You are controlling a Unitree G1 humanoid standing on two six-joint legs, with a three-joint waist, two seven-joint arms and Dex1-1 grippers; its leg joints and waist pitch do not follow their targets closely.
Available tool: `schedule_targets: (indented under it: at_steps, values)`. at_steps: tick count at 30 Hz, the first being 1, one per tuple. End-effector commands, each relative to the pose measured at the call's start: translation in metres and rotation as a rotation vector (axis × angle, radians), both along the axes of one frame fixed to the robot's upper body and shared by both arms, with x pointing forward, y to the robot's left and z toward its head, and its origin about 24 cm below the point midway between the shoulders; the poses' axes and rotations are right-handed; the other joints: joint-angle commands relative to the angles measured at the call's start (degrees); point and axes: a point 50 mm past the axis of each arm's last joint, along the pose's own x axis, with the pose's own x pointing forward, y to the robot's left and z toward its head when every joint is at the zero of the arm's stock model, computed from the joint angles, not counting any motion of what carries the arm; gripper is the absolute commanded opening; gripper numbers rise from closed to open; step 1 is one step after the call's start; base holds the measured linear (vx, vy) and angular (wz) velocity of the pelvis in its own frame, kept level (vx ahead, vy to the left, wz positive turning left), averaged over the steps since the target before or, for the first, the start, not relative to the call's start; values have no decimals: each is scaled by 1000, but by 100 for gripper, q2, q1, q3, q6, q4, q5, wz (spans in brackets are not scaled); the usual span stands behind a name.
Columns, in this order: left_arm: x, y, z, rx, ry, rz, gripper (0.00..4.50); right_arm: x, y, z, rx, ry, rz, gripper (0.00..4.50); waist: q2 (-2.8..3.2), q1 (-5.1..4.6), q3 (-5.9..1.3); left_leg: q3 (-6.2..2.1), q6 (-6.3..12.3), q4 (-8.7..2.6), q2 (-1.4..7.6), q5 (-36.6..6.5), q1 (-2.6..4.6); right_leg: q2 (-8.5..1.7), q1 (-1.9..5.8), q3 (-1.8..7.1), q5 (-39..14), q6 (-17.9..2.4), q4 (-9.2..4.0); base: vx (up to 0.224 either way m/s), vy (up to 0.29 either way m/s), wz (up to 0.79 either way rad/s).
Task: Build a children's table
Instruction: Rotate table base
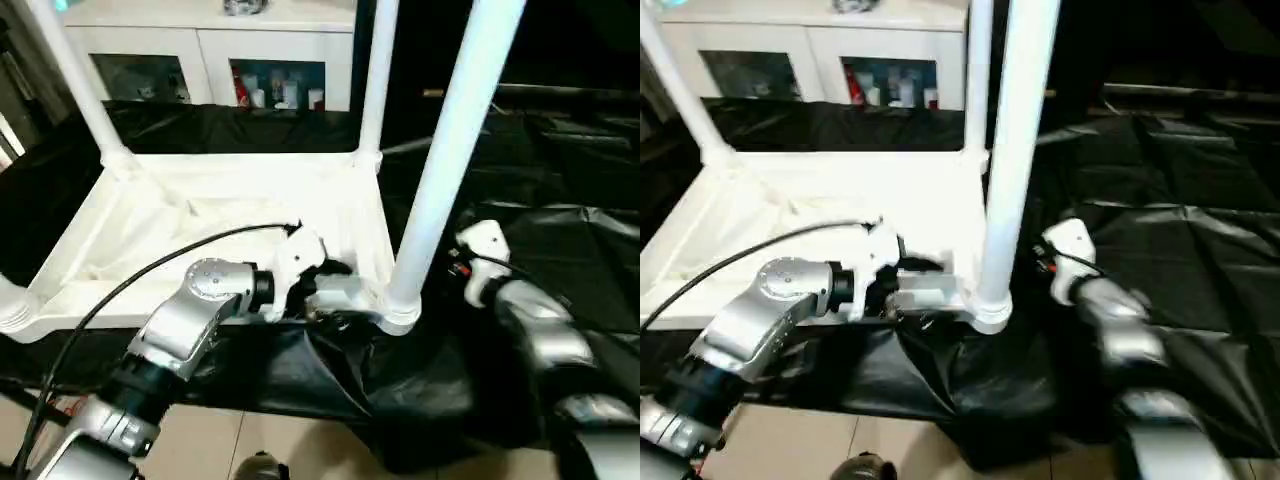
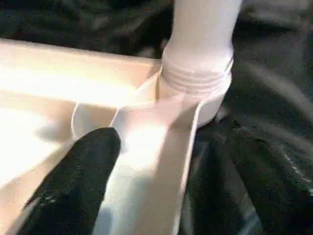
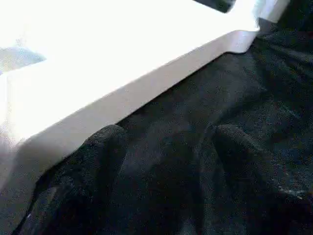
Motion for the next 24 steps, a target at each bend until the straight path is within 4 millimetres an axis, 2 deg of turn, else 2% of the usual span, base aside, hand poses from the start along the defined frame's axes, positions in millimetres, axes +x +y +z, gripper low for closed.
schedule_targets:
  at_steps: [1, 2, 3, 5, 7, 9, 10, 13, 17, 18, 22, 24]
  values:
    - [2, -4, 2, 33, -21, -58, 380, -6, 5, 8, -29, 20, 117, 328, -12, 23, -441, -25, 236, -330, 94, -902, 130, -376, 304, 238, 46, -1093, -487, 0, 0, 0]
    - [2, -4, 1, 36, -19, -65, 367, -9, 5, 9, -40, 32, 142, 328, -24, 33, -453, -28, 232, -333, 119, -934, 127, -408, 299, 253, 54, -1118, -471, 0, 0, 0]
    - [3, -4, 0, 36, -8, -69, 356, -13, 3, 12, -57, 48, 177, 328, 11, 38, -460, -31, 219, -327, 111, -944, 129, -407, 296, 246, 50, -1158, -463, 0, 0, 0]
    - [7, -3, -1, 44, 16, -76, 343, -24, 0, 19, -82, 88, 250, 328, -19, 57, -445, -29, 278, -323, 98, -922, 131, -377, 321, 253, 123, -1138, -492, 0, 0, 0]
    - [8, -3, -1, 45, 19, -78, 333, -28, 0, 21, -77, 104, 270, 328, -23, 60, -452, -35, 314, -325, 107, -900, 126, -393, 319, 251, 148, -1155, -483, 0, 0, 0]
    - [9, -2, -1, 43, 21, -82, 307, -34, 1, 24, -67, 133, 295, 328, -1, 67, -457, -41, 302, -321, 111, -935, 110, -425, 314, 244, -13, -1165, -486, 0, 0, 0]
    - [9, -2, -2, 42, 28, -93, 303, -38, 2, 26, -60, 152, 319, 328, -12, 54, -440, -39, 310, -331, 105, -944, 107, -413, 313, 246, -75, -1151, -514, 0, 0, 0]
    - [11, -2, -6, 60, 39, -117, 273, -48, 3, 34, -48, 193, 362, 328, -7, 67, -448, -44, 322, -336, 123, -983, 126, -413, 305, 255, -246, -1087, -531, 0, 0, 0]
    - [14, -4, -6, 61, 69, -159, 252, -53, 0, 39, -75, 223, 364, 328, -12, 80, -432, -43, 240, -351, 125, -1056, 135, -436, 290, 266, -621, -1032, -570, 0, 0, 0]
    - [14, -4, -6, 61, 69, -159, 220, -53, 0, 39, -75, 223, 364, 328, -12, 73, -436, -47, 217, -354, 133, -1066, 130, -451, 289, 269, -656, -1044, -565, 0, 0, 0]
    - [18, -4, -6, 84, 66, -166, 211, -56, -2, 41, -85, 237, 359, 328, -20, 68, -443, -40, 244, -339, 118, -953, 121, -433, 290, 267, -446, -1080, -554, 0, 0, 0]
    - [19, -3, -7, 89, 70, -166, 174, -57, -1, 41, -87, 248, 357, 328, -11, 76, -454, -46, 257, -335, 126, -902, 117, -444, 297, 265, -342, -1074, -538, 0, 0, 0]
